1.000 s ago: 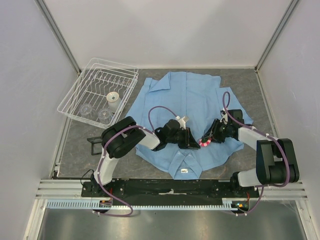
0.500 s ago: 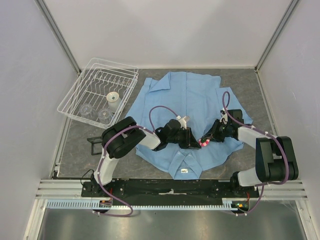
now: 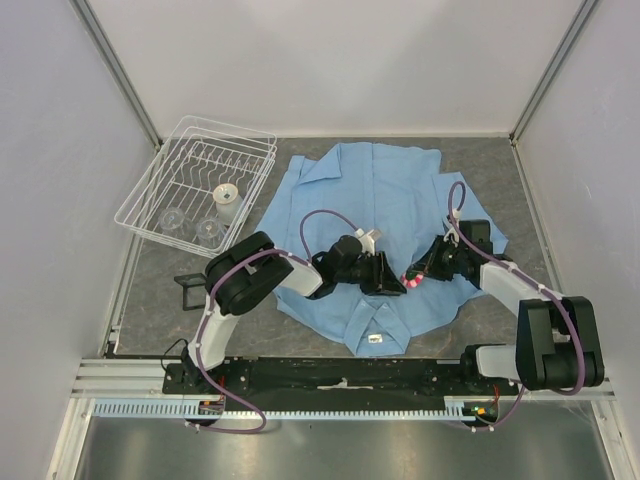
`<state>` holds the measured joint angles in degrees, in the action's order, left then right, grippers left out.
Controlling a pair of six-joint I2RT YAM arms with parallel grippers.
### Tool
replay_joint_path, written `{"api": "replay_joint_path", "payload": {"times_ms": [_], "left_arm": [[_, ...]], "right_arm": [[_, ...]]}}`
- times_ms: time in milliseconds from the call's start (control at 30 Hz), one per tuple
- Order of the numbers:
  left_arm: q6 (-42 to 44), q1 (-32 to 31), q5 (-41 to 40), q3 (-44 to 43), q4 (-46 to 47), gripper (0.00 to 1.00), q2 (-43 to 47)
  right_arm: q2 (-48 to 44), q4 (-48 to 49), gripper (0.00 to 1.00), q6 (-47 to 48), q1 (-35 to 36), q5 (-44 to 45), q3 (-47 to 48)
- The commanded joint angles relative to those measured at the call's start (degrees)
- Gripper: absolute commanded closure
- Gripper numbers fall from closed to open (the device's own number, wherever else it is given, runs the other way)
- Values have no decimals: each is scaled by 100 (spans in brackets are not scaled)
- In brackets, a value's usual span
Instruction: Remove the brooch from the garment
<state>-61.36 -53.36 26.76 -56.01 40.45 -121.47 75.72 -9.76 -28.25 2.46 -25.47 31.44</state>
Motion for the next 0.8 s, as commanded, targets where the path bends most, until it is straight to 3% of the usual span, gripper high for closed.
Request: {"api": "replay_joint_path", "payload": {"times_ms": [0,167,300,367,667,767], "left_arm": [[-366,124,338,-358,507,59,-17],[-684,300,584,-429,921,65,-149],[-421,353,593,-472,588,67,-184],[-377,353,575,-394,561,68,-201],[-139,344,540,-270,420,69,-175],[-113,353,514,-253,411,69,-175]], "right_arm": [[-216,510,100,127,9,78,-138],[-207,563,100,83,18,16,-200],[-181,457,68,136,18,130,-200],[-250,344,65,153,18,261,-191],[-111,159,67,241,18,376,-86],[-49,176,83,259,26,377,-77]]}}
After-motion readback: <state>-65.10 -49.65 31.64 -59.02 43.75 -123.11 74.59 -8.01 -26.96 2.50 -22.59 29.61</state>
